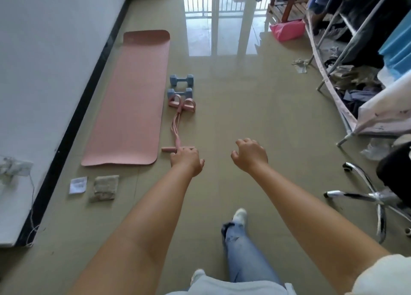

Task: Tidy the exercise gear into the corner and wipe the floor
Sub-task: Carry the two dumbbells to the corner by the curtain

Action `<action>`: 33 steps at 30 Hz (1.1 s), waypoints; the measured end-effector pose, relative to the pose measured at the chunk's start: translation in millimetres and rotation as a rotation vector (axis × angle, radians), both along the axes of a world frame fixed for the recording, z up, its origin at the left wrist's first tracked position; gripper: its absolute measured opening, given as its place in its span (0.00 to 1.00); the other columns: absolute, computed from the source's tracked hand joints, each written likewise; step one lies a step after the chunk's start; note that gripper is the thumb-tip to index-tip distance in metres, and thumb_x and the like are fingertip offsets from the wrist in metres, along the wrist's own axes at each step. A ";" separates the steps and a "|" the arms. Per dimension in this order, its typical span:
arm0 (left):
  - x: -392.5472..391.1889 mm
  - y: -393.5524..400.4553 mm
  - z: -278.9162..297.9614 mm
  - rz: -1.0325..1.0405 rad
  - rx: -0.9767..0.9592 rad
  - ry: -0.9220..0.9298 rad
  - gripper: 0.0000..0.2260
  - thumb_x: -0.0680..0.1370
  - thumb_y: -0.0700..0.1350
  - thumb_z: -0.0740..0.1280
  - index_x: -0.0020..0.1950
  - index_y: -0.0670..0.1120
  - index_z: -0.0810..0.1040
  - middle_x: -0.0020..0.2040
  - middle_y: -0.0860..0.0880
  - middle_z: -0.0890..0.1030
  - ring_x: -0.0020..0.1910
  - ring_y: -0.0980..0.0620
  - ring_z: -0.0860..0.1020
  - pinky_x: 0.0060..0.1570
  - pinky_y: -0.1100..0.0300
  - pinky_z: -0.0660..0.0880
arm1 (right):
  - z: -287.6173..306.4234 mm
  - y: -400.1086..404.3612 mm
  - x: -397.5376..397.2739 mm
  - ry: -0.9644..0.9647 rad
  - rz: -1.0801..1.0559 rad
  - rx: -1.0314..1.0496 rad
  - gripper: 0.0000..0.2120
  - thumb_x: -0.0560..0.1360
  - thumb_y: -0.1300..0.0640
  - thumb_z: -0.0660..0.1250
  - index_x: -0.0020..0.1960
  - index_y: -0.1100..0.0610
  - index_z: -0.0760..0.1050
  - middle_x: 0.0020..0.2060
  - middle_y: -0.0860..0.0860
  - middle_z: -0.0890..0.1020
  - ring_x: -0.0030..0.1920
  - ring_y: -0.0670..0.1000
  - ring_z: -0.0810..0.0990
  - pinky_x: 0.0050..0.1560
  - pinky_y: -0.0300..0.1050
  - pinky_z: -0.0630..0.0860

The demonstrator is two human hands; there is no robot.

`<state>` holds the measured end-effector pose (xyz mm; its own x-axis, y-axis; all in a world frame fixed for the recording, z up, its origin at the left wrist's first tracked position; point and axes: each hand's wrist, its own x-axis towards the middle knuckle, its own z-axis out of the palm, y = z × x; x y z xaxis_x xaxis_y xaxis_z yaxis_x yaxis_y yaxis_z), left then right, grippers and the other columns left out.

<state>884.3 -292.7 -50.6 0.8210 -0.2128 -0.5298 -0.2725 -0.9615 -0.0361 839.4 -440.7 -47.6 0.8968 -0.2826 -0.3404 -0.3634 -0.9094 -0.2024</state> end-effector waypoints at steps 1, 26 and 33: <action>24.0 -12.4 -2.9 0.005 0.004 0.003 0.22 0.81 0.54 0.55 0.71 0.44 0.66 0.71 0.43 0.69 0.71 0.43 0.66 0.66 0.51 0.66 | -3.1 -14.3 24.7 -0.001 0.004 -0.004 0.19 0.79 0.54 0.56 0.68 0.60 0.68 0.66 0.58 0.72 0.68 0.58 0.68 0.65 0.49 0.67; 646.0 -212.8 -45.0 0.532 0.002 0.031 0.21 0.81 0.52 0.53 0.72 0.45 0.66 0.71 0.44 0.68 0.71 0.44 0.67 0.66 0.54 0.66 | -11.2 -240.0 752.2 0.021 0.516 -0.071 0.20 0.79 0.55 0.56 0.69 0.60 0.66 0.67 0.58 0.71 0.68 0.58 0.68 0.64 0.49 0.68; 771.0 -208.1 -35.6 0.705 -0.007 0.093 0.20 0.81 0.52 0.54 0.70 0.45 0.68 0.69 0.44 0.70 0.69 0.45 0.68 0.64 0.54 0.66 | -22.6 -234.9 905.8 0.076 0.670 -0.049 0.19 0.78 0.56 0.57 0.68 0.60 0.67 0.66 0.57 0.72 0.67 0.59 0.68 0.64 0.48 0.68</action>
<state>1655.3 -500.8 -86.2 0.7161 0.3483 -0.6049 0.4126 -0.9102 -0.0356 1745.2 -675.6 -70.2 0.8579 0.3096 -0.4100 0.2708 -0.9507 -0.1513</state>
